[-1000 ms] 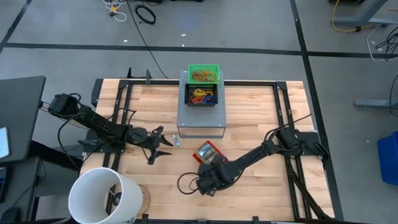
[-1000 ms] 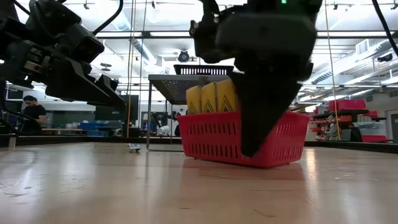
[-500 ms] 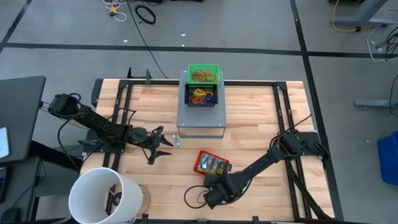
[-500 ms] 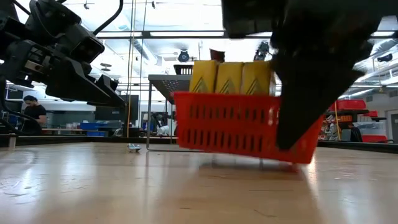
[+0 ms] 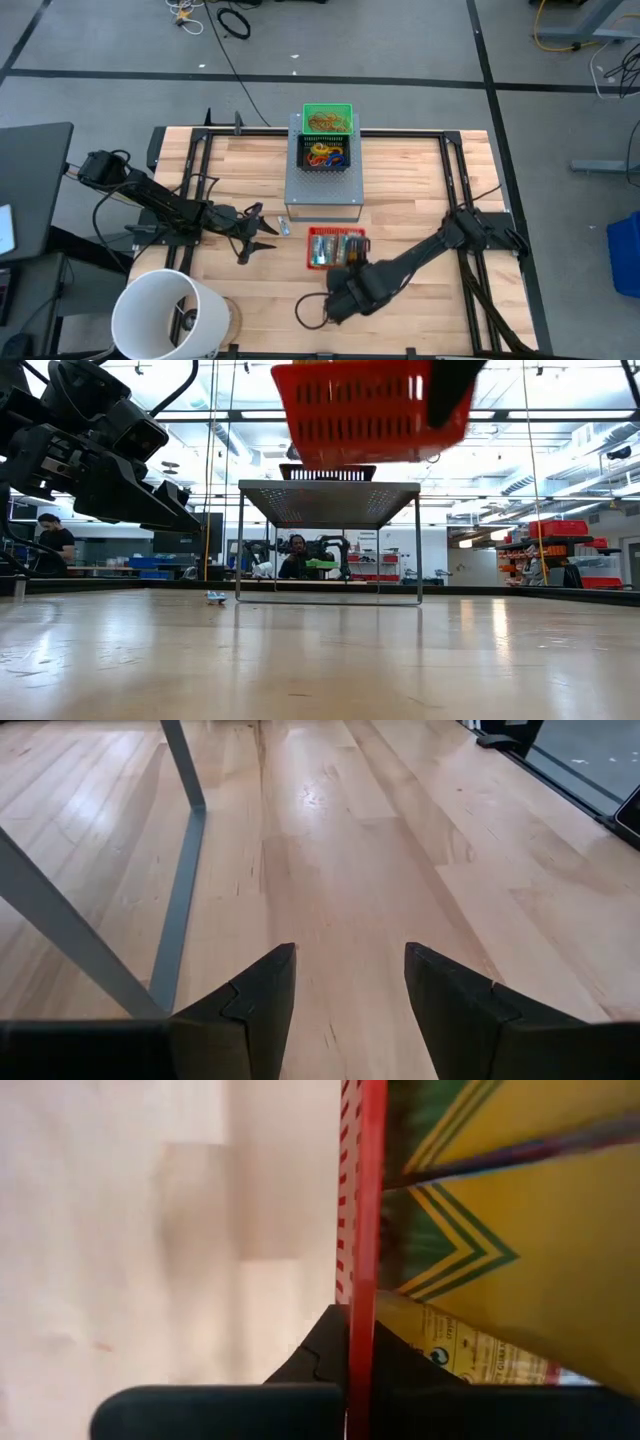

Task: Pick & Place Office Desk Supplies
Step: Put the red basket on the shelf

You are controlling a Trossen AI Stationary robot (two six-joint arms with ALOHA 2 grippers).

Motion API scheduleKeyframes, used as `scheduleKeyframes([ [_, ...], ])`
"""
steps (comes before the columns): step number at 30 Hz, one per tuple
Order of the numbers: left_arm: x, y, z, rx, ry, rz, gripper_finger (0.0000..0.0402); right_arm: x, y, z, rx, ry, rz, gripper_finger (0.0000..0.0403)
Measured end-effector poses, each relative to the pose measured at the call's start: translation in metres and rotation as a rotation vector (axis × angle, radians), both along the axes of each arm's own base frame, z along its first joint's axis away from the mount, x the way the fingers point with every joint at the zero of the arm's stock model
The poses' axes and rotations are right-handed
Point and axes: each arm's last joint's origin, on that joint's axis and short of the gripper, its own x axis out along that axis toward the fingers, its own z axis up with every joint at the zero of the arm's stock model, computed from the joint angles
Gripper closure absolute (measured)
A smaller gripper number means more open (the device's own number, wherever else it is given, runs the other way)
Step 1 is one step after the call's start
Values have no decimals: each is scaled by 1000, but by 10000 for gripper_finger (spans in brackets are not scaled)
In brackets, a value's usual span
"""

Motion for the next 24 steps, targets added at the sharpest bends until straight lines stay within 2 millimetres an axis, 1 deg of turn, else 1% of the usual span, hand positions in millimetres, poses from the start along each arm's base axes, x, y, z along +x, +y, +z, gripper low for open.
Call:
scheduleKeyframes([
  [4, 0, 0, 0, 0, 0, 0, 208, 6, -17, 20, -31, 39, 122, 402],
  [7, 0, 0, 0, 1, 0, 0, 208, 11, -36, 33, -24, 34, 187, 402],
  [11, 0, 0, 0, 0, 0, 0, 208, 16, -63, 47, -26, 23, 197, 403],
  [14, 0, 0, 0, -2, 1, -1, 208, 20, -84, 55, -7, -4, 162, 403],
  [18, 0, 0, 0, -3, 1, -6, 208, 24, -106, 57, 19, 4, 137, 403],
  [24, 0, 0, 0, -4, 1, -6, 208, 31, -121, 57, 58, -3, 142, 403],
])
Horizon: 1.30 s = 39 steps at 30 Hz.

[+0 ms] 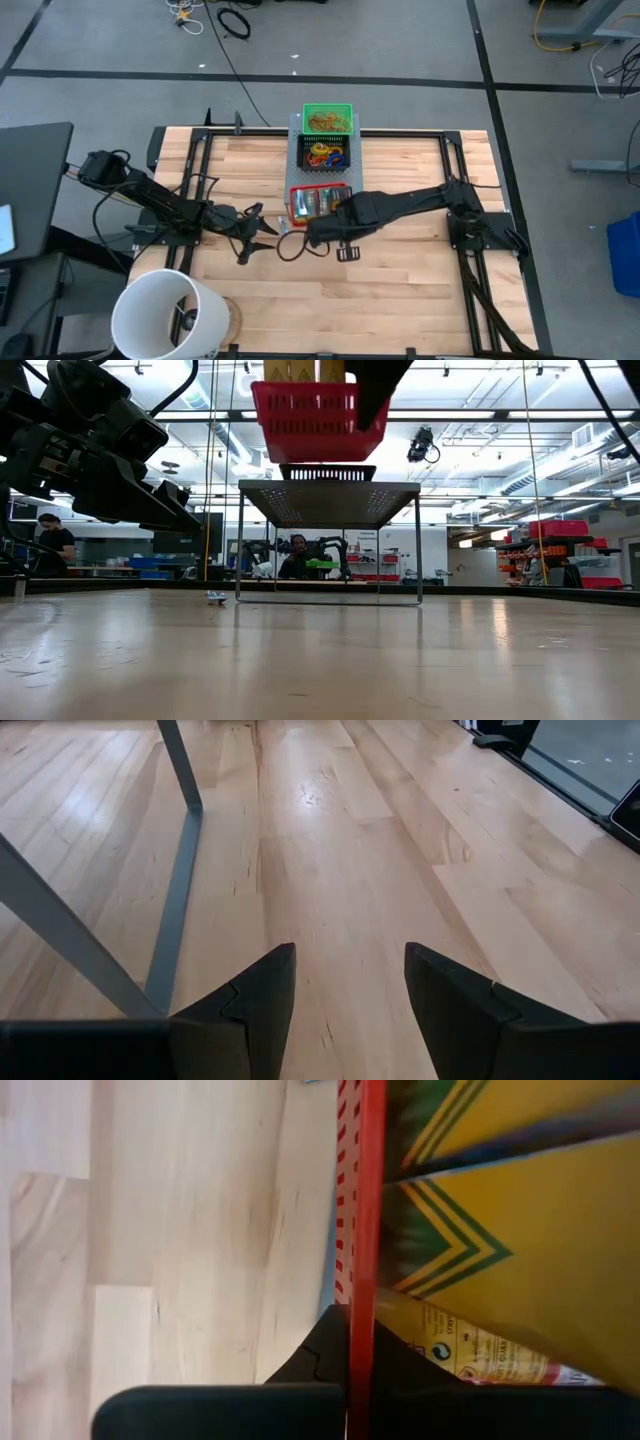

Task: Pick & Place Office Desk Supplies
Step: Put the red basket on the shelf

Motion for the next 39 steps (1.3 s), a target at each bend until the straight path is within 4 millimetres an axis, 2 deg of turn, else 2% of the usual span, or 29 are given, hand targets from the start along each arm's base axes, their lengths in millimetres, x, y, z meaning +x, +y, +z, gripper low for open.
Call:
scheduleKeyframes([
  [15, 0, 0, 0, -8, 2, -1, 208, 8, -27, -1, 37, -23, -93, 403],
  [22, 0, 0, 0, -12, 3, -4, 208, 11, -37, -22, 56, 21, -117, 403],
  [35, 0, 0, 0, -17, 3, -2, 208, 12, -43, -27, 48, 14, -143, 403],
  [39, 0, 0, 0, -20, 4, -3, 208, 13, -47, -27, 25, 2, -175, 386],
])
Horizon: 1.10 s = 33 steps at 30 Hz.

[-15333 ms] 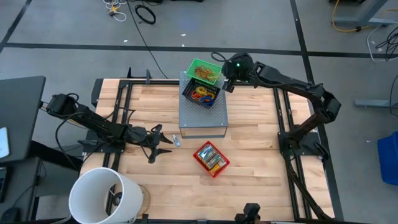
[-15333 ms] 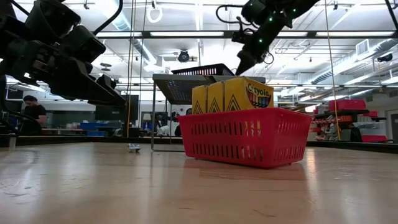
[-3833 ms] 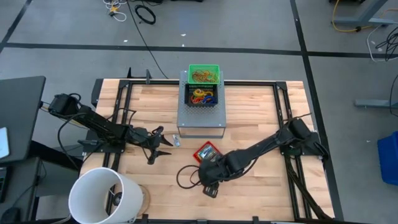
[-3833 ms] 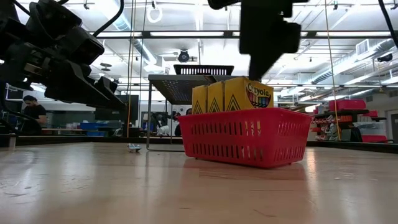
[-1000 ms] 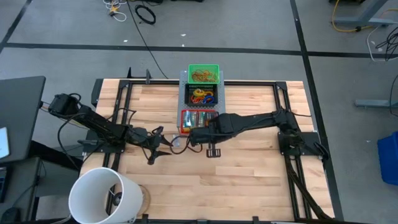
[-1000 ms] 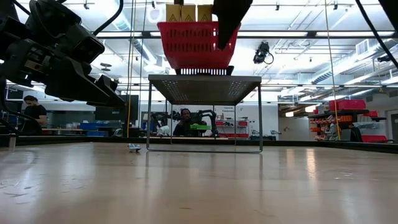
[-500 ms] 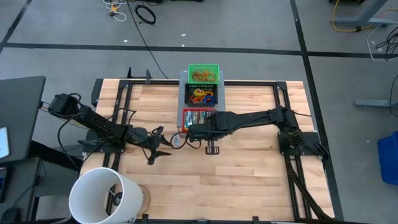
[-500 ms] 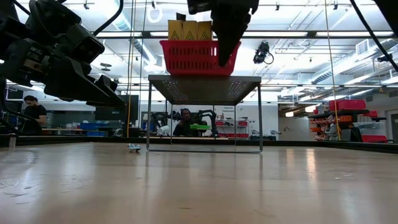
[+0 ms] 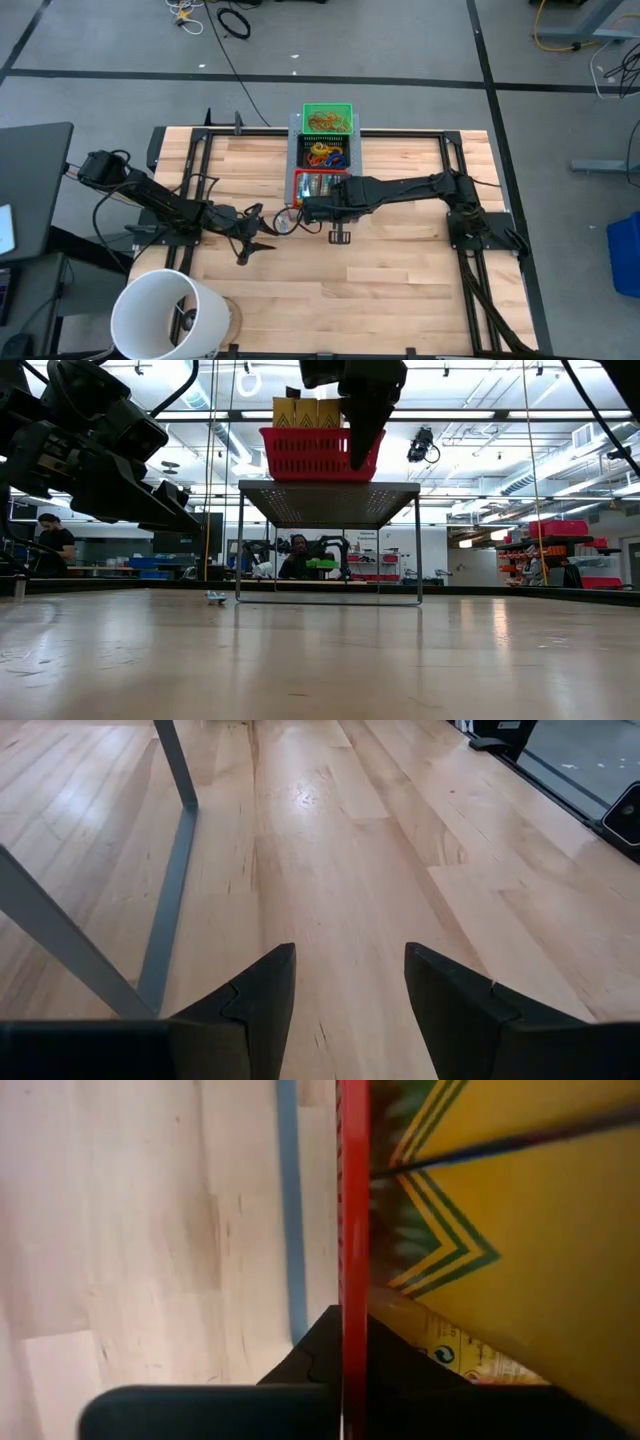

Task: Pick & Place Office Desk Supplies
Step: Put the red basket on the shelf, then return to Home Position

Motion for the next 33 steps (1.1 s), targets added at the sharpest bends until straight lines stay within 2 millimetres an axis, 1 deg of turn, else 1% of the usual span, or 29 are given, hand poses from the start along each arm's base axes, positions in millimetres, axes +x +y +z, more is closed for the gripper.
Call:
scheduleKeyframes([
  [10, 0, 0, 0, -1, 0, -2, 208, 0, -1, -1, -21, 4, -3, 302],
  [17, 0, 0, 0, 0, 0, -3, 208, 0, 2, 0, -38, 8, 4, 260],
  [23, 0, 0, 0, 0, 0, -3, 208, 0, 8, 17, -48, -46, 17, 242],
  [33, 0, 0, 0, 2, 0, -3, 208, -5, 19, 51, -53, -139, 39, 241],
])
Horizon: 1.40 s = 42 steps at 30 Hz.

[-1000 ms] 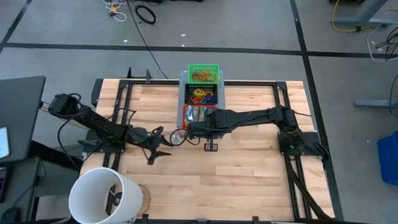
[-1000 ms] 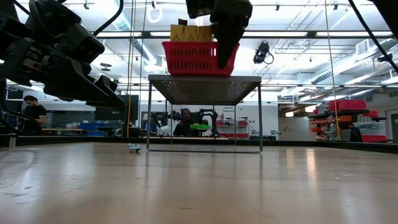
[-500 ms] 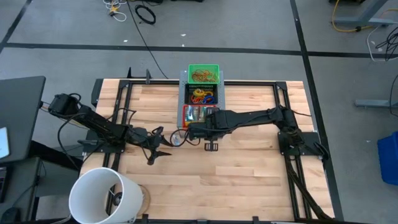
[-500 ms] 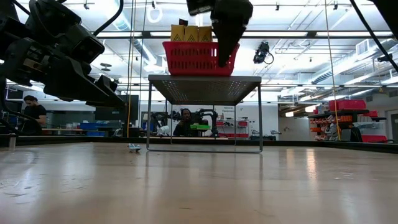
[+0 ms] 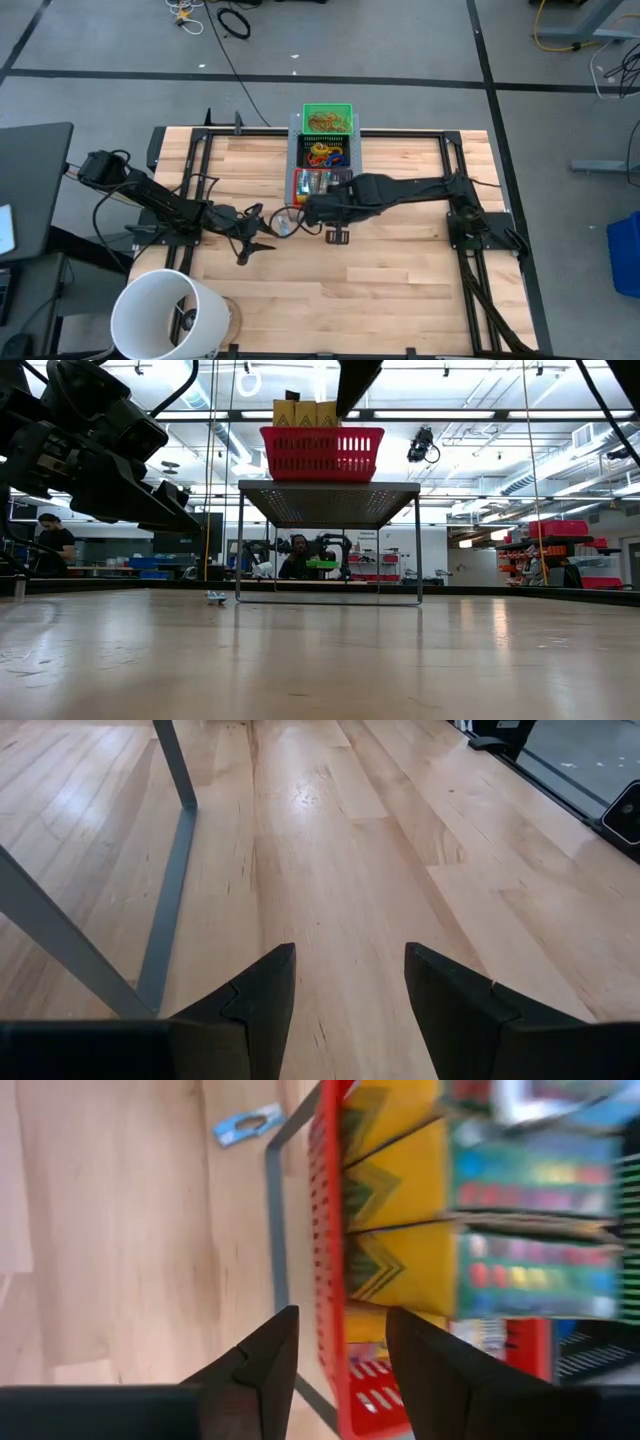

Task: Pick & Place Office Desk Supplies
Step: Return to Home Position

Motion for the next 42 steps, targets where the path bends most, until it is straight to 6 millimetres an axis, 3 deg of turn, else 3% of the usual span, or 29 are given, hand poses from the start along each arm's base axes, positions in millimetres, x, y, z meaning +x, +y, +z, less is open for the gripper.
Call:
scheduleKeyframes([
  [9, 0, 0, 1, 5, -14, -4, 208, -15, 29, 36, -47, -170, 44, 251],
  [14, 1, -6, 6, -4, -64, -58, 208, -23, 65, 60, 6, -368, 172, 333],
  [16, 0, -10, 6, 8, -68, -83, 208, -27, 85, 72, 63, -458, 285, 376],
  [18, -1, -13, 7, 16, -79, -103, 208, -33, 105, 84, 139, -541, 426, 394],
  [22, -1, -18, 12, 14, -142, -128, 208, -41, 140, 102, 265, -694, 661, 367],
  [27, -1, -23, 20, -2, -222, -155, 208, -43, 161, 109, 322, -796, 787, 339],
  [30, -1, -25, 21, -8, -230, -162, 208, -30, 171, 95, 348, -829, 810, 335],
  [35, -1, -26, 22, -10, -236, -163, 208, 5, 179, 36, 473, -1019, 884, 335],
  [39, -3, -29, 22, -13, -238, -180, 208, 18, 166, -19, 587, -1146, 833, 335],
  [42, -5, -35, 21, -16, -235, -211, 208, 12, 154, -52, 627, -1200, 773, 335],
])
